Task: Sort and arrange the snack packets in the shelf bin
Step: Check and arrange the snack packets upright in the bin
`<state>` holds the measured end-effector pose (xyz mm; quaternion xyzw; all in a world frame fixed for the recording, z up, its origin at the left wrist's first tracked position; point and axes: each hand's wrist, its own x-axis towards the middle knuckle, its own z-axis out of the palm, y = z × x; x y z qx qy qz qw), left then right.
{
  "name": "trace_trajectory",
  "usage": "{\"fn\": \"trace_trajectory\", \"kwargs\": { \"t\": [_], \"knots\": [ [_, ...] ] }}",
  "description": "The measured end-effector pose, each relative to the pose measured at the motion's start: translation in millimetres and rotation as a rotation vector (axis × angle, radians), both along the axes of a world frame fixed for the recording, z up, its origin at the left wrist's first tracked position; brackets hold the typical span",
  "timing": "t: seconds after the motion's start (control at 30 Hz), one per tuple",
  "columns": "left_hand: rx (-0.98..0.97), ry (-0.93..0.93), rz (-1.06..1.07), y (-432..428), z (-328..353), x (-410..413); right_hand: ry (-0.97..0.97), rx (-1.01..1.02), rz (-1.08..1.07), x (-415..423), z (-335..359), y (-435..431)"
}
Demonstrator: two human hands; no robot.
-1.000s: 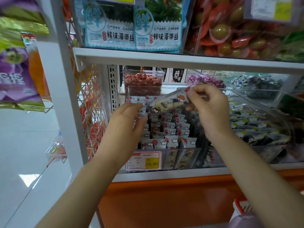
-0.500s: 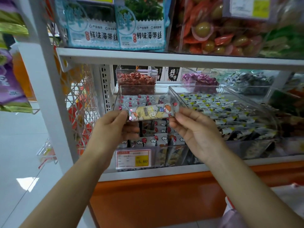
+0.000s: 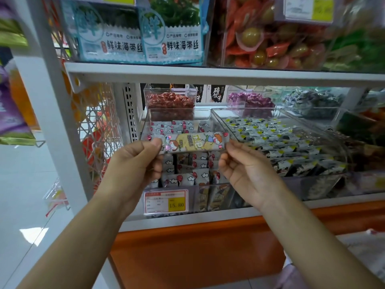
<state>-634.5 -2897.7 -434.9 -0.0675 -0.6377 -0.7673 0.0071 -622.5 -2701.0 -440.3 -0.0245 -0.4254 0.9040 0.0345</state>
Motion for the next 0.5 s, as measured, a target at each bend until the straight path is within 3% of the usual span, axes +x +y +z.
{"fn": "trace_trajectory", "kwargs": {
  "t": [0.17, 0.5],
  "knots": [
    [0.043, -0.038, -0.117, -1.4, 4.0, 2.3, 0.001, -0.121, 0.058, -0.6, 2.1, 0.6],
    [0.137, -0.093, -0.182, -7.9, -1.6, -7.6, 0.098, -0.155, 0.096, -1.8, 4.1, 2.9]
  ]
}}
